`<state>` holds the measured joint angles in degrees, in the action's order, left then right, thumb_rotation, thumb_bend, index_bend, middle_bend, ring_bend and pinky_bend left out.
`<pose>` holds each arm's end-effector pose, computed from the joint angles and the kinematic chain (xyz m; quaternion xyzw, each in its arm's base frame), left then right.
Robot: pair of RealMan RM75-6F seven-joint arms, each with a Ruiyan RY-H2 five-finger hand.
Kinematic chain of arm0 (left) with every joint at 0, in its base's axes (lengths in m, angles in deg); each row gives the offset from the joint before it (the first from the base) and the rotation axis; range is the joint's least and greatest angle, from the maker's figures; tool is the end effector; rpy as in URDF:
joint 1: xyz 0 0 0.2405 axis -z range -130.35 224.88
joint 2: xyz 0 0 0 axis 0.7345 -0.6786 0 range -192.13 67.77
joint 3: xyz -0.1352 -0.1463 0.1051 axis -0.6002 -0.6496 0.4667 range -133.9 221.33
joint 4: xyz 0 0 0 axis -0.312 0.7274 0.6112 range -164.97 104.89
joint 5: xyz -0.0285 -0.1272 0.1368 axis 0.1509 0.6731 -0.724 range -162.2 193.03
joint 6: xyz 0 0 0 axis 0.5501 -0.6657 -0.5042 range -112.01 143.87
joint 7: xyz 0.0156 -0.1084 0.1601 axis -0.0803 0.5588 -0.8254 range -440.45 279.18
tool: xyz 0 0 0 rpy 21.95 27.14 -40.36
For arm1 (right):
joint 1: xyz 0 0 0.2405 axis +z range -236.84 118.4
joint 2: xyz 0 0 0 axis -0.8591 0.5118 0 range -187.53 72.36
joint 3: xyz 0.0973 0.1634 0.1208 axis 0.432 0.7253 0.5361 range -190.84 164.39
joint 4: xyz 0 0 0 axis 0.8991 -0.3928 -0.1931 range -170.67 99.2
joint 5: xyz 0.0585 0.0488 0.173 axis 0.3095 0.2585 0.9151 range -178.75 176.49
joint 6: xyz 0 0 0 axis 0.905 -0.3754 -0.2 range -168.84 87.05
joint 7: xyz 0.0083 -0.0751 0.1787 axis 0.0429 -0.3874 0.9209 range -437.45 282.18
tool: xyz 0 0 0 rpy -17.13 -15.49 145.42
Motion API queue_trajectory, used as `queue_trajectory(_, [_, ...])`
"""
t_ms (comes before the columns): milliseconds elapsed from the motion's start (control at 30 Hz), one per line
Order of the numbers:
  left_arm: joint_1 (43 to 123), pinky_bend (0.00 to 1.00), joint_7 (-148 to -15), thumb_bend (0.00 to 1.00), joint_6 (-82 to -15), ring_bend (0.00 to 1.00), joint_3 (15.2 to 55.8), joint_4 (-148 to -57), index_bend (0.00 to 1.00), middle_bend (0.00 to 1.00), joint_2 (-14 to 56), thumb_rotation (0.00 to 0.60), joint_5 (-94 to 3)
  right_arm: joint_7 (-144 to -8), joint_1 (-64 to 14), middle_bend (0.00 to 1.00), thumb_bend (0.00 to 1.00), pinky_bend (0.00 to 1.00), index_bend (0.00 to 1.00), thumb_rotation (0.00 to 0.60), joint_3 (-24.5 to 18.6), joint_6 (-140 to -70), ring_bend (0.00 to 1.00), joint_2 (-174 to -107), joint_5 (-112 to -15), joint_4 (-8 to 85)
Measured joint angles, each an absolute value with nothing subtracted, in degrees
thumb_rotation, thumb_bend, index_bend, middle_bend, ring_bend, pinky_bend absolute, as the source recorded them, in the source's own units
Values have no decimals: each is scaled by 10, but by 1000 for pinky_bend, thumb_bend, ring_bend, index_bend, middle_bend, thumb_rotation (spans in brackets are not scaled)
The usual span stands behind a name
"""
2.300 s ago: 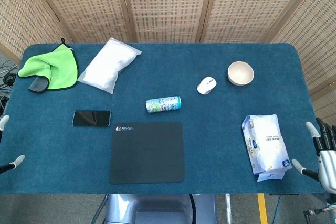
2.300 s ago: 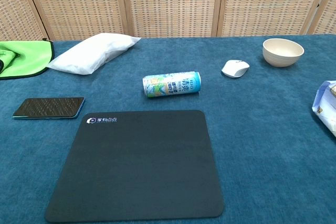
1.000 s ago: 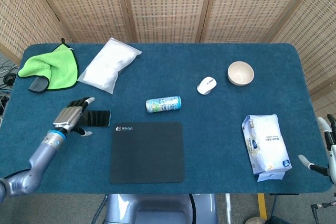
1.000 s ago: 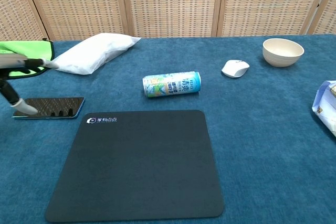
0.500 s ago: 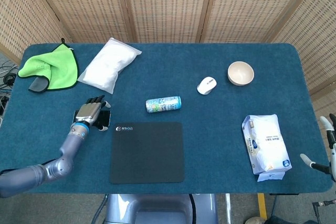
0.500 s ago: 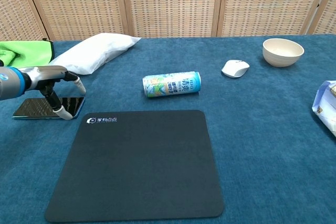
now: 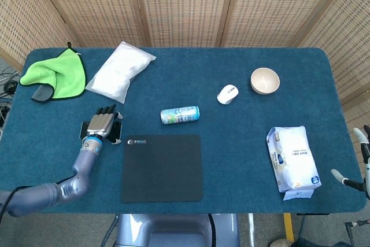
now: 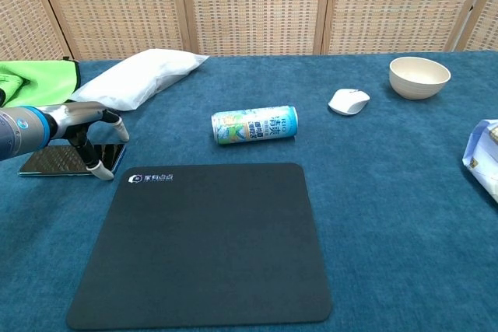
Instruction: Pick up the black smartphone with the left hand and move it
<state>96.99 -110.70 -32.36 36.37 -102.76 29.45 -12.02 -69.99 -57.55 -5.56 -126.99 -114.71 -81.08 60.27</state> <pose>-0.2048 0.3966 -0.0268 -0.6729 -0.5044 -0.2067 0.5000 -0.2895 -0.2247 0.2205 0.5161 -0.4116 0.4159 0.6256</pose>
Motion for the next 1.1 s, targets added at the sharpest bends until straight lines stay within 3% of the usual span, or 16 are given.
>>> queue_trajectory(267, [967,0,-1114,1,-331,0,365,-1013,310,0,307,600,-115,-700,-576,0,0,0,2,600,-55,-1270,0,-1147,-809,602])
queue_trajectory(567, [957,0,-1109,82,-343,0,361,-1009,517,0,310,600,-123,-699,-576,0,0,0,2,600,-55,-1270,0,-1148,-810,603])
queue_trajectory(1100, [939,0,-1086,114,-358,0,342,-1036,559,0,295,600,-156,-697,-575,0,0,0,2,600,-55,-1268,0,-1147,-808,604])
